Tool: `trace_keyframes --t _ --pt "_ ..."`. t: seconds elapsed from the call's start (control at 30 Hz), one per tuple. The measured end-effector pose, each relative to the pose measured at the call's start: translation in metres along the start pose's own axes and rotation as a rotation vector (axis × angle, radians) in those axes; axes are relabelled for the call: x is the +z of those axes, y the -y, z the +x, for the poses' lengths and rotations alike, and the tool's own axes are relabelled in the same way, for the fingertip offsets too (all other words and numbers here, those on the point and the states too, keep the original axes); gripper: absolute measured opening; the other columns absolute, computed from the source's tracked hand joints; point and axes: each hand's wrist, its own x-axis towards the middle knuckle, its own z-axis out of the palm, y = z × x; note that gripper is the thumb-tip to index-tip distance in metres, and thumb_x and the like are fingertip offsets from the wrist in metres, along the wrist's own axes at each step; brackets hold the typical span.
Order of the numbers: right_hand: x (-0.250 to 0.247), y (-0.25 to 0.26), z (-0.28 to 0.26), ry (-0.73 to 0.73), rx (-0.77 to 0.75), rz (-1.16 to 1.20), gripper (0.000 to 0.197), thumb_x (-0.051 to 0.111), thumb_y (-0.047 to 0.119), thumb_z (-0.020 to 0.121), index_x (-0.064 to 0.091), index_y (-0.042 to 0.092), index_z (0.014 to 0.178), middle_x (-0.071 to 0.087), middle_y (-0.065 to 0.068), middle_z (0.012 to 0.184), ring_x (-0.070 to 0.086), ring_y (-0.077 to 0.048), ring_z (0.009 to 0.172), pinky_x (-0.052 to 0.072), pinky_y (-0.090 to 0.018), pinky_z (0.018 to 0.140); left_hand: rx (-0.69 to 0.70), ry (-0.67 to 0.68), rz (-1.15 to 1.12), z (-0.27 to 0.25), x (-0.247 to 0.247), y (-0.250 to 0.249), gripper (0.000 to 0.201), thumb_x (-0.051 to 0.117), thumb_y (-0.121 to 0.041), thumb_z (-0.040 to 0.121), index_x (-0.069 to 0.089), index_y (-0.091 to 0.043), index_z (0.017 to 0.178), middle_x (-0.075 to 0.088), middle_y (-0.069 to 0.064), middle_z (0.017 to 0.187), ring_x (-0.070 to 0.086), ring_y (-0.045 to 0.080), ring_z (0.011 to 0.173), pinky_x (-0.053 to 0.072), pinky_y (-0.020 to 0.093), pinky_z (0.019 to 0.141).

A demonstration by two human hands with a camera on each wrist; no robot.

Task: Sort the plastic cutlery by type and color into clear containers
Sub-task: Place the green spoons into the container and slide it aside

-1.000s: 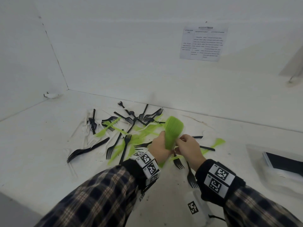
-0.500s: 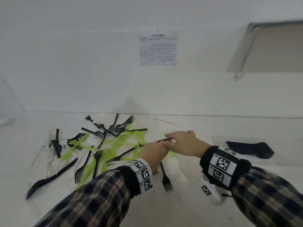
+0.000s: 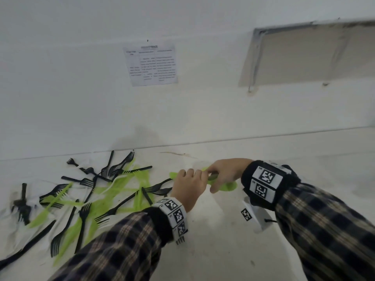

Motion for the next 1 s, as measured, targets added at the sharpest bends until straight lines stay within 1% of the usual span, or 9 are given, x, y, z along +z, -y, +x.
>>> trace_keyframes --t 0.23,0.33,0.4,0.47,0.53,0.6,0.67,0.93,1.0 --pt "-0.008 -0.048 -0.021 -0.103 0.009 -0.032 0.043 0.071 0.03 0.072 0.06 0.017 0.112 0.063 0.001 0.101 0.059 -0.017 0.089 0.049 -0.03 0.08 -0.149 0.091 -0.19 0.036 -0.021 -0.042 0.054 0.083 -0.006 0.028 0.066 -0.014 0.079 0.057 -0.005 0.058 0.058 0.015 0.05 0.043 0.021 0.047" --pt "-0.01 -0.071 -0.03 -0.15 -0.009 -0.081 0.045 0.07 0.026 0.074 0.057 0.017 0.116 0.056 0.004 0.101 0.054 -0.015 0.089 0.045 -0.027 0.077 -0.196 0.263 -0.165 0.051 -0.029 -0.065 0.037 0.056 -0.008 0.084 0.048 -0.011 0.119 0.06 0.003 0.108 0.057 0.023 0.102 0.04 0.034 0.091" --pt "-0.011 -0.085 -0.036 -0.169 -0.019 -0.115 0.044 0.07 0.024 0.074 0.057 0.016 0.115 0.053 0.004 0.101 0.052 -0.015 0.09 0.041 -0.025 0.076 -0.205 0.29 -0.119 0.059 -0.027 -0.08 0.032 0.042 -0.006 0.091 0.042 -0.01 0.123 0.057 0.004 0.115 0.053 0.026 0.11 0.023 0.044 0.11" --pt "-0.009 -0.098 -0.039 -0.175 -0.03 -0.134 0.042 0.071 0.024 0.074 0.057 0.015 0.112 0.052 0.003 0.1 0.051 -0.015 0.089 0.041 -0.026 0.075 -0.214 0.34 -0.093 0.066 -0.028 -0.091 0.034 0.043 -0.003 0.09 0.041 -0.008 0.124 0.055 0.005 0.115 0.053 0.027 0.11 0.014 0.051 0.115" --pt "-0.006 -0.108 -0.042 -0.19 -0.04 -0.149 0.04 0.072 0.027 0.073 0.058 0.015 0.108 0.055 0.001 0.099 0.053 -0.017 0.089 0.045 -0.029 0.078 -0.223 0.323 -0.076 0.074 -0.028 -0.101 0.039 0.057 -0.004 0.083 0.047 -0.005 0.121 0.057 0.008 0.111 0.056 0.028 0.106 0.03 0.048 0.109" --pt "-0.003 -0.116 -0.045 -0.205 -0.044 -0.152 0.042 0.072 0.033 0.073 0.058 0.017 0.108 0.058 0.001 0.101 0.056 -0.018 0.093 0.047 -0.033 0.085 -0.233 0.216 -0.055 0.081 -0.03 -0.108 0.043 0.082 -0.011 0.051 0.065 -0.007 0.091 0.063 0.006 0.079 0.063 0.023 0.073 0.052 0.038 0.077" --pt "-0.001 -0.127 -0.048 -0.188 -0.055 -0.13 0.042 0.072 0.039 0.074 0.058 0.019 0.108 0.059 0.002 0.101 0.056 -0.018 0.094 0.046 -0.034 0.087 -0.225 0.169 -0.052 0.086 -0.022 -0.116 0.043 0.085 -0.011 0.028 0.067 -0.011 0.067 0.057 0.001 0.057 0.057 0.019 0.051 0.051 0.03 0.056" --pt "-0.009 -0.162 -0.057 -0.161 -0.072 -0.006 0.041 0.069 0.035 0.079 0.06 0.019 0.116 0.062 -0.001 0.104 0.058 -0.019 0.095 0.045 -0.027 0.082 -0.228 0.141 -0.122 0.107 -0.011 -0.142 0.047 0.089 -0.023 0.031 0.069 -0.015 0.074 0.06 -0.002 0.065 0.06 0.017 0.059 0.05 0.028 0.061" --pt "-0.008 -0.168 -0.056 -0.164 -0.066 -0.018 0.038 0.069 0.033 0.079 0.06 0.018 0.112 0.061 0.0 0.101 0.057 -0.018 0.092 0.045 -0.027 0.08 -0.23 0.141 -0.164 0.11 -0.017 -0.145 0.045 0.083 -0.027 0.056 0.066 -0.013 0.095 0.063 0.001 0.086 0.063 0.02 0.08 0.049 0.033 0.078"
